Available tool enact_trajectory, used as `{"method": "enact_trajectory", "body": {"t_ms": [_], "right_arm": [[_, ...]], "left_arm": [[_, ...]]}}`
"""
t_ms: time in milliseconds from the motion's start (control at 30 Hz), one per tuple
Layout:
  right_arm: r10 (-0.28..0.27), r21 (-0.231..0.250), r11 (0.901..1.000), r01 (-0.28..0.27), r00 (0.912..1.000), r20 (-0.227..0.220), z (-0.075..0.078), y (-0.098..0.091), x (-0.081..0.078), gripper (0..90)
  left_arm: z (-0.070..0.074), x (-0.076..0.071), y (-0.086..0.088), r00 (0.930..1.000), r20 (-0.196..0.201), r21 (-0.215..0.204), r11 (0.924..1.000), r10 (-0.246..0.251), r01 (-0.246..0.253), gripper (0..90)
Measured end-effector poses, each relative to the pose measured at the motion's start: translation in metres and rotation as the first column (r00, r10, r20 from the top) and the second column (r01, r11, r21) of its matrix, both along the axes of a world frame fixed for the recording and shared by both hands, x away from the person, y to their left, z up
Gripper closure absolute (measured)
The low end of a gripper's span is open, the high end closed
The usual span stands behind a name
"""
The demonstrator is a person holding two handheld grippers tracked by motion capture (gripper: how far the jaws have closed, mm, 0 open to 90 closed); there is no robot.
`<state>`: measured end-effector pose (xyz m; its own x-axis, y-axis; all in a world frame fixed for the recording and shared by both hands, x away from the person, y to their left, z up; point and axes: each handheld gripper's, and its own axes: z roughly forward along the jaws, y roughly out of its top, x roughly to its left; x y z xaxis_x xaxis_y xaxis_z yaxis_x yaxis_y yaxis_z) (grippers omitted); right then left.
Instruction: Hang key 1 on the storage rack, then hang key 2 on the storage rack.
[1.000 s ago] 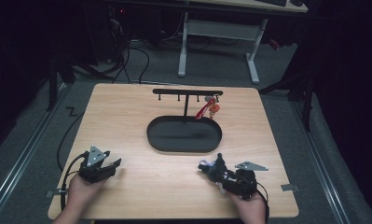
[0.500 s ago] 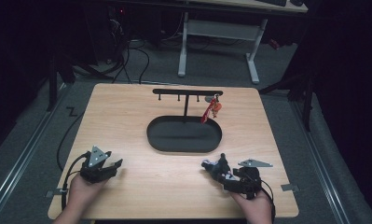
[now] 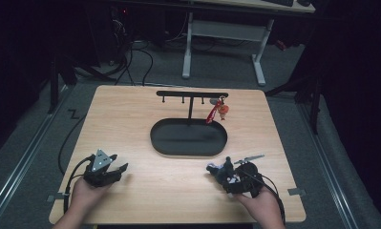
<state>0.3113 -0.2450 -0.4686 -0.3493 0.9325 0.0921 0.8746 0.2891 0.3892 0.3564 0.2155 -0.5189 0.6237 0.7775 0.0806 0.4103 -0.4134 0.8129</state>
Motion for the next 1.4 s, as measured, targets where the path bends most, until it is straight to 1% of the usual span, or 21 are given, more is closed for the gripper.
{"method": "enact_trajectory", "body": {"t_ms": [33, 67, 267, 300, 333, 367, 500, 533, 700, 733, 767, 800, 833, 933, 1033, 1133, 1200, 1233, 1300, 1333, 1400], "right_arm": [[0.006, -0.031, 0.9995, -0.007, 0.9993, -0.037, 0.0, 0.003, 0.004, 26.1], [0.009, -0.044, 0.999, -0.011, 0.9986, -0.053, 0.001, 0.004, 0.006, 26.1], [0.007, -0.097, 0.9951, -0.019, 0.9922, -0.124, 0.002, 0.01, 0.015, 26.2], [0.007, -0.097, 0.9951, -0.019, 0.9922, -0.124, 0.002, 0.01, 0.015, 26.2], [0.003, -0.123, 0.9921, -0.022, 0.9879, -0.155, 0.001, 0.012, 0.018, 26.1], [0.012, -0.132, 0.9907, -0.034, 0.986, -0.166, 0.0, 0.013, 0.02, 26.1], [0.022, -0.159, 0.9857, -0.055, 0.9795, -0.2, -0.006, 0.016, 0.025, 26.1], [0.021, -0.182, 0.9815, -0.06, 0.9781, -0.207, -0.006, 0.018, 0.026, 26.1], [0.028, -0.202, 0.9764, -0.076, 0.9726, -0.231, -0.012, 0.021, 0.029, 28.1], [0.032, -0.203, 0.9758, -0.081, 0.9718, -0.234, -0.013, 0.021, 0.03, 29.7], [0.031, -0.204, 0.9754, -0.083, 0.9686, -0.247, -0.015, 0.023, 0.03, 35.0], [0.031, -0.204, 0.9754, -0.083, 0.9686, -0.247, -0.015, 0.023, 0.03, 35.0], [0.036, -0.22, 0.9712, -0.091, 0.9696, -0.242, -0.016, 0.024, 0.03, 44.2], [0.043, -0.232, 0.9677, -0.099, 0.971, -0.235, -0.015, 0.025, 0.03, 48.6], [0.051, -0.226, 0.9686, -0.103, 0.9731, -0.225, -0.011, 0.025, 0.03, 49.4], [0.051, -0.218, 0.971, -0.099, 0.9752, -0.215, 0.001, 0.026, 0.032, 49.5], [0.057, -0.217, 0.9709, -0.102, 0.977, -0.205, 0.005, 0.025, 0.033, 49.4], [0.053, -0.209, 0.9734, -0.094, 0.9797, -0.193, 0.011, 0.024, 0.034, 49.4], [0.056, -0.201, 0.975, -0.095, 0.98, -0.191, 0.014, 0.024, 0.035, 49.4], [0.053, -0.194, 0.9771, -0.089, 0.982, -0.181, 0.02, 0.022, 0.038, 49.4], [0.048, -0.181, 0.9802, -0.08, 0.9829, -0.178, 0.025, 0.021, 0.04, 49.3]], "left_arm": [[0.0, 0.0, 0.0, 1.0, 0.002, -0.006, 1.0, -0.001, 0.001, 43.5], [0.001, -0.001, 0.0, 1.0, 0.002, -0.01, 0.9999, -0.003, 0.003, 43.5], [0.001, 0.001, 0.002, 1.0, 0.002, 0.002, 1.0, -0.008, 0.008, 42.1], [0.001, 0.001, 0.002, 1.0, 0.002, 0.002, 1.0, -0.008, 0.008, 41.7], [0.001, 0.0, 0.001, 0.9999, 0.01, 0.011, 0.9999, -0.006, 0.006, 40.9], [0.001, 0.0, 0.002, 0.9999, 0.011, 0.012, 0.9999, -0.006, 0.006, 40.1], [0.0, 0.0, 0.002, 0.9999, 0.011, 0.016, 0.9999, -0.006, 0.006, 37.0], [0.0, 0.001, 0.002, 0.9999, 0.009, 0.017, 0.9998, -0.005, 0.004, 36.0], [-0.001, 0.002, 0.004, 1.0, 0.0, 0.018, 0.9998, 0.01, -0.01, 31.0], [-0.001, 0.001, 0.005, 0.9999, 0.001, 0.016, 0.9998, 0.013, -0.013, 31.0], [-0.001, 0.001, 0.006, 0.9999, 0.002, 0.016, 0.9997, 0.016, -0.016, 31.0], [-0.001, 0.001, 0.006, 0.9999, 0.002, 0.016, 0.9997, 0.016, -0.016, 30.9], [-0.001, 0.001, 0.006, 0.9998, 0.003, 0.013, 0.9998, 0.018, -0.018, 30.9], [-0.002, 0.0, 0.008, 0.9999, 0.001, 0.016, 0.9998, 0.016, -0.016, 31.0], [-0.003, 0.0, 0.008, 0.9999, 0.002, 0.013, 0.9998, 0.014, -0.014, 30.6], [-0.003, 0.0, 0.008, 1.0, 0.005, 0.014, 0.9999, 0.008, -0.008, 30.0], [-0.003, 0.0, 0.007, 0.9999, 0.007, 0.014, 0.9999, 0.008, -0.008, 29.8], [-0.003, 0.001, 0.008, 0.9999, 0.01, 0.015, 0.9998, 0.012, -0.012, 28.6], [-0.003, 0.001, 0.008, 0.9999, 0.005, 0.015, 0.9998, 0.011, -0.011, 27.6], [-0.004, 0.003, 0.007, 0.9999, 0.004, 0.006, 0.9999, 0.015, -0.015, 27.2], [-0.006, 0.005, 0.006, 0.9998, -0.001, 0.012, 0.9998, 0.019, -0.019, 26.6]]}}
